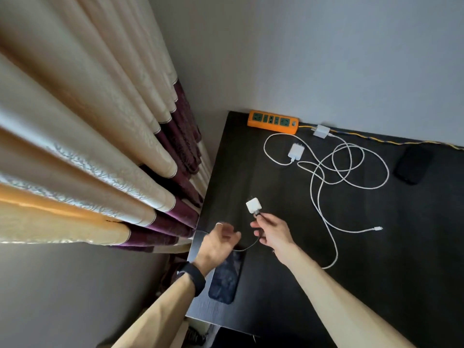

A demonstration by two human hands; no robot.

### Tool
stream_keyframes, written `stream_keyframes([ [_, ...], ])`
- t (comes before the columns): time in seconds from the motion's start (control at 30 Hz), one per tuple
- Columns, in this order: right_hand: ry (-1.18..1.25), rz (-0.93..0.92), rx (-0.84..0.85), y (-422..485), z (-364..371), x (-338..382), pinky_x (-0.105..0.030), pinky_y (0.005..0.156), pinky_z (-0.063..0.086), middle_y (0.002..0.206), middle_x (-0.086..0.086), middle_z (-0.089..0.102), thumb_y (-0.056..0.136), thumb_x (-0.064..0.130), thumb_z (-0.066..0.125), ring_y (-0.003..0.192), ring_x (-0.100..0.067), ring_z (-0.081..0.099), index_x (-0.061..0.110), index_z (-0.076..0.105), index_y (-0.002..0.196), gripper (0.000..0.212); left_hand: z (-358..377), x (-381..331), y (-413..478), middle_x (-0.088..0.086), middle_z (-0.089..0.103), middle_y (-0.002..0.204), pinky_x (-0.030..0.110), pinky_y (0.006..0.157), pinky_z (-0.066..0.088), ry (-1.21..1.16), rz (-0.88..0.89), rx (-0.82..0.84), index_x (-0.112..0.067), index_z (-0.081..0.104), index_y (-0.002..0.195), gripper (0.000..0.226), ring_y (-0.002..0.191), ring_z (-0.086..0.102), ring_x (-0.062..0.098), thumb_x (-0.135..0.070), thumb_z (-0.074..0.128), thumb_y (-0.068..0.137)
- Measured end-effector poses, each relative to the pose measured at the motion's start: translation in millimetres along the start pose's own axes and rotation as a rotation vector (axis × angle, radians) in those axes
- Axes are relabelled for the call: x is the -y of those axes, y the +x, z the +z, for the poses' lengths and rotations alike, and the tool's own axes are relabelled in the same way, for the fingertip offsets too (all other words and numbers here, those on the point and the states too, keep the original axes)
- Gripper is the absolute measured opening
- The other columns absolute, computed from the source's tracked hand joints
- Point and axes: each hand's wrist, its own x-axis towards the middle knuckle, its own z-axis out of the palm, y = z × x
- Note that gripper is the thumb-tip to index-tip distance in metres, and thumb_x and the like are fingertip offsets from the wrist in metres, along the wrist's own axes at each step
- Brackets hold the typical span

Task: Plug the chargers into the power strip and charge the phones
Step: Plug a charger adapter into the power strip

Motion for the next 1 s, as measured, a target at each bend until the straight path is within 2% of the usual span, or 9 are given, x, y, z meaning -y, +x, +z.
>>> stream_keyframes([
  [0.07,-0.028,-0.083,0.014,-14.3,-3.4,0.1,-0.018,0.057,0.046,0.089,0.004,0.077,0.100,0.021,0.060,0.069,-0.006,0.064,0.023,0.068,0.110,0.013,-0.8,-18.7,12.8,-0.008,0.070,0.101,0.030,0.096,0.050,-0.180,-0.063,-0.022,-0.024,0.061,0.108,0.042,0.100,0.066,0.010,-0.050,0.073,0.078],
  [0.17,-0.037,-0.181,-0.009,-18.9,-8.4,-4.6,-0.010,0.062,0.049,0.091,-0.001,0.078,0.098,0.016,0.064,0.070,0.002,0.069,0.015,0.070,0.114,0.018,6.4,-52.8,29.5,-0.006,0.072,0.104,0.030,0.094,0.051,-0.252,-0.061,0.013,-0.020,0.064,0.113,0.062,0.100,0.067,0.008,-0.060,0.075,0.067],
  [0.3,-0.131,-0.257,-0.056,-10.5,-17.8,-0.9,-0.024,0.093,0.055,0.098,0.010,0.078,0.092,0.023,0.072,0.087,0.001,0.071,0.027,0.076,0.111,0.020,24.9,-86.7,45.5,-0.007,0.071,0.101,0.024,0.085,0.052,-0.152,-0.054,-0.075,-0.021,0.061,0.112,0.053,0.095,0.067,0.009,-0.052,0.079,0.072],
  [0.37,-0.301,-0.295,-0.065,-2.6,-26.2,6.2,-0.022,0.099,0.050,0.109,0.014,0.072,0.094,0.032,0.068,0.095,0.007,0.066,0.028,0.073,0.117,0.024,25.5,-98.2,55.1,-0.009,0.072,0.098,0.033,0.086,0.057,-0.157,-0.068,-0.124,-0.023,0.061,0.109,0.054,0.092,0.070,0.012,-0.056,0.076,0.069],
  [0.47,-0.644,-0.397,-0.187,30.1,-50.1,19.1,-0.022,0.107,0.037,0.139,0.005,0.057,0.097,0.042,0.058,0.126,-0.014,0.053,0.026,0.062,0.131,0.038,15.7,-119.6,84.7,-0.010,0.074,0.085,0.045,0.075,0.061,-0.247,-0.033,-0.156,-0.030,0.061,0.101,0.040,0.077,0.073,0.014,-0.053,0.074,0.070],
  [0.57,-0.967,-0.483,-0.323,79.3,-78.8,34.5,-0.038,0.123,0.025,0.164,-0.002,0.028,0.099,0.052,0.045,0.151,-0.024,0.024,0.024,0.042,0.149,0.057,1.9,-156.4,120.2,-0.010,0.071,0.093,0.040,0.082,0.059,-0.102,0.099,-0.237,-0.028,0.060,0.114,0.036,0.081,0.071,0.015,-0.044,0.068,0.083],
  [0.7,-1.208,-0.551,-0.396,138.9,-102.8,57.2,-0.051,0.125,0.010,0.170,-0.006,-0.005,0.099,0.058,0.032,0.157,-0.026,-0.004,0.026,0.010,0.160,0.072,-6.1,-196.4,167.7,0.008,0.049,0.133,0.024,0.095,0.036,0.275,0.232,-0.273,-0.019,0.043,0.145,0.052,0.117,0.054,0.026,-0.034,0.055,0.096],
  [0.77,-1.244,-0.569,-0.404,160.2,-106.4,65.1,-0.053,0.126,0.010,0.170,-0.006,-0.007,0.099,0.060,0.030,0.156,-0.027,-0.004,0.029,0.004,0.160,0.073,-7.8,-210.0,188.8,0.011,0.044,0.137,0.030,0.100,0.036,0.396,0.267,-0.244,-0.016,0.035,0.149,0.056,0.121,0.050,0.028,-0.032,0.052,0.099],
  [1.0,-1.314,-0.596,-0.399,190.1,-119.3,38.6,-0.054,0.124,0.012,0.169,-0.007,0.008,0.100,0.062,0.020,0.157,-0.027,0.000,0.029,0.005,0.161,0.071,-15.6,-225.9,262.4,0.008,0.054,0.121,0.040,0.090,0.051,0.581,0.371,-0.214,-0.013,0.054,0.123,0.036,0.105,0.059,0.025,-0.026,0.064,0.091],
])
